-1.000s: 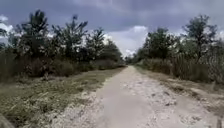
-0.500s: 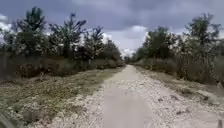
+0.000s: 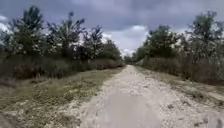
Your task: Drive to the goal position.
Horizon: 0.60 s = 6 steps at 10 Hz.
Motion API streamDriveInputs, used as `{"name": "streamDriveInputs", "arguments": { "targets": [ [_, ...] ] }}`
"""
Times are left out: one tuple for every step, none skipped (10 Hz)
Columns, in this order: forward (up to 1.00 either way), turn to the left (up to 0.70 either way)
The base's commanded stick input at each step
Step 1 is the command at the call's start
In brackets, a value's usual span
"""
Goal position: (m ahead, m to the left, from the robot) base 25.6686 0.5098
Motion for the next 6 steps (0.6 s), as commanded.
{"name": "streamDriveInputs", "arguments": {
  "targets": [
    [0.50,-0.42],
    [0.50,-0.08],
    [0.50,0.01],
    [0.50,0.01],
    [0.50,0.01],
    [0.50,0.01]
  ]
}}
